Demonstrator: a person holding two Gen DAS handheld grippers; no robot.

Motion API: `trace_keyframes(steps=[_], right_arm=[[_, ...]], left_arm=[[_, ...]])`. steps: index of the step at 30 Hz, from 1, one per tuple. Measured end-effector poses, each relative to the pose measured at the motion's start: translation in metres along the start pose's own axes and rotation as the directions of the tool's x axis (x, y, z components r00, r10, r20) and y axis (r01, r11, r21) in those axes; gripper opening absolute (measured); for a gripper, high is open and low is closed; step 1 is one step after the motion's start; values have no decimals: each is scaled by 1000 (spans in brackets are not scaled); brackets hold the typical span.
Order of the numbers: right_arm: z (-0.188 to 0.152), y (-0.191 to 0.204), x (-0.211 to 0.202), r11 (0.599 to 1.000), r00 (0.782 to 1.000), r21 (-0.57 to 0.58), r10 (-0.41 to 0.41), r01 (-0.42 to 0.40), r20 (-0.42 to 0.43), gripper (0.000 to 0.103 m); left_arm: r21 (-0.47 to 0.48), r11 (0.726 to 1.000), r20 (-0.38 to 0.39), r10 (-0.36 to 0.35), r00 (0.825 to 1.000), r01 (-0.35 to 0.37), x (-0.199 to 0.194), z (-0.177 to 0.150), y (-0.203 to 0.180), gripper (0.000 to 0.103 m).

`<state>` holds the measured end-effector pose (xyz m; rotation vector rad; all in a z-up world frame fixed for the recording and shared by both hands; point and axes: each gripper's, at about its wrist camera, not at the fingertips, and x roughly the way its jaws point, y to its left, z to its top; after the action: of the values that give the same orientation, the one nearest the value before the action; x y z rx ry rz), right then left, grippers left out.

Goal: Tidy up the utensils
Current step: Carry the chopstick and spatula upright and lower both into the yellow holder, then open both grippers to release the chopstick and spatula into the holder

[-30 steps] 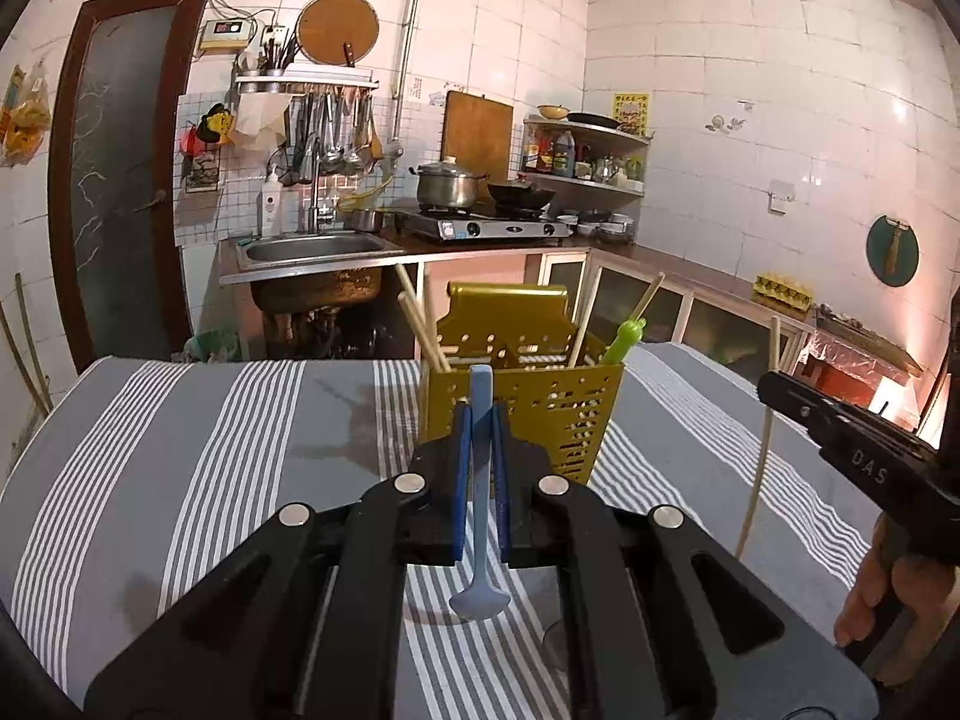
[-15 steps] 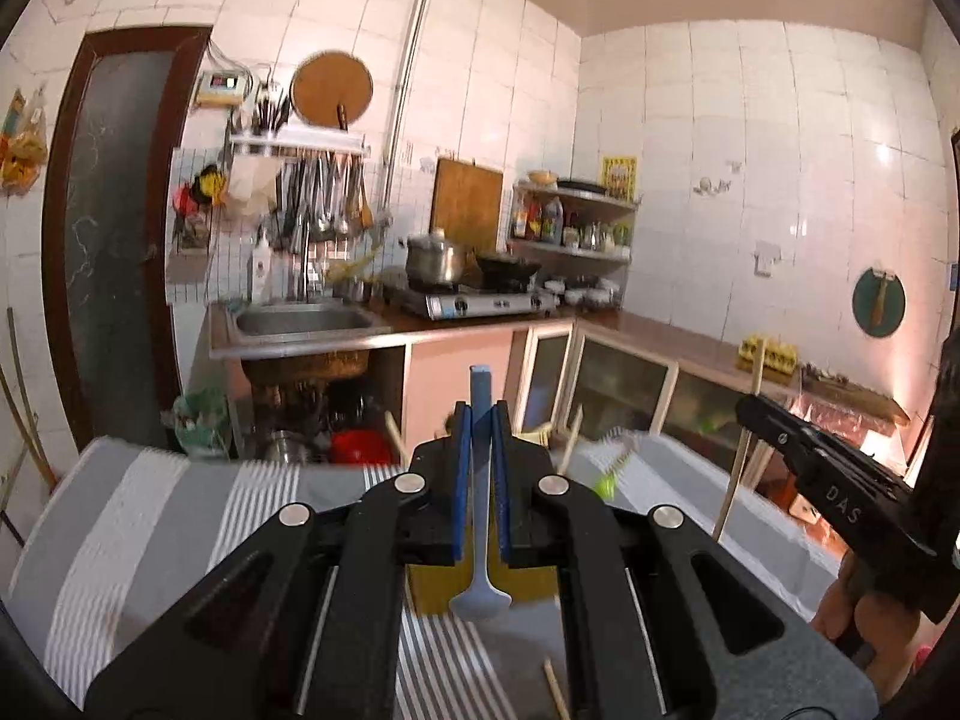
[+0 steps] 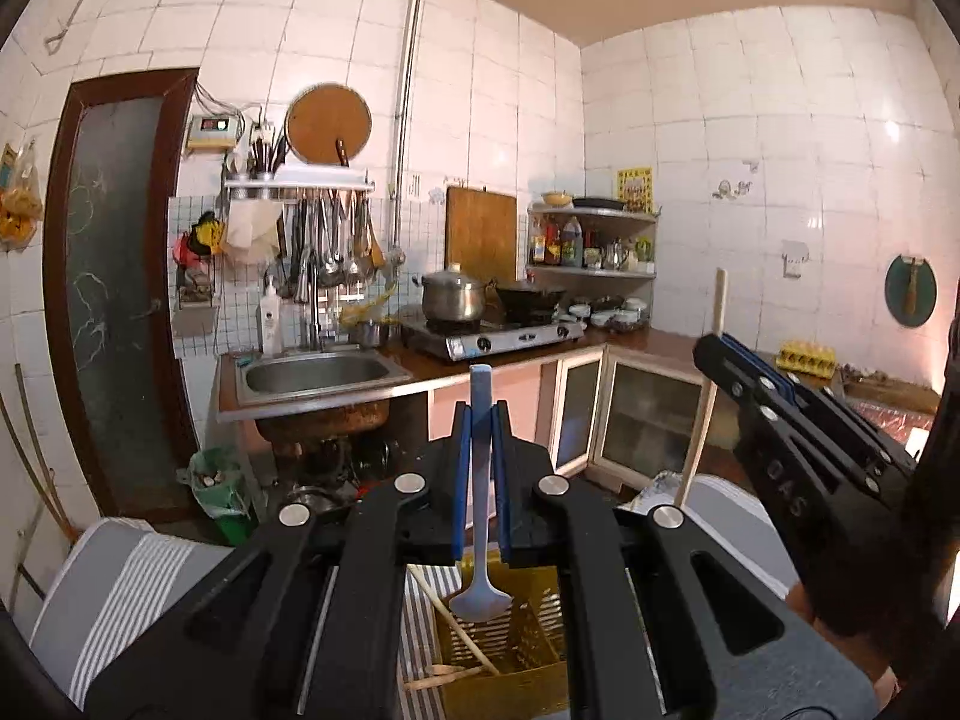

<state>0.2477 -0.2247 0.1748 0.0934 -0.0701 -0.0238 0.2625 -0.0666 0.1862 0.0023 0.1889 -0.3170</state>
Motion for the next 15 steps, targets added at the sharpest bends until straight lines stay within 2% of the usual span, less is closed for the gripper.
trace_keyframes(steps=[8, 15], right_arm=[[-42, -3, 19, 1000, 996, -7, 19, -20, -86, 6], [-56, -6, 16, 999, 988, -29, 15, -20, -152, 6]], left_arm=[[-23, 1000, -93, -12, 996, 10, 26, -40, 13, 6], [-7, 1000, -137, -11, 991, 10, 32, -55, 13, 6]])
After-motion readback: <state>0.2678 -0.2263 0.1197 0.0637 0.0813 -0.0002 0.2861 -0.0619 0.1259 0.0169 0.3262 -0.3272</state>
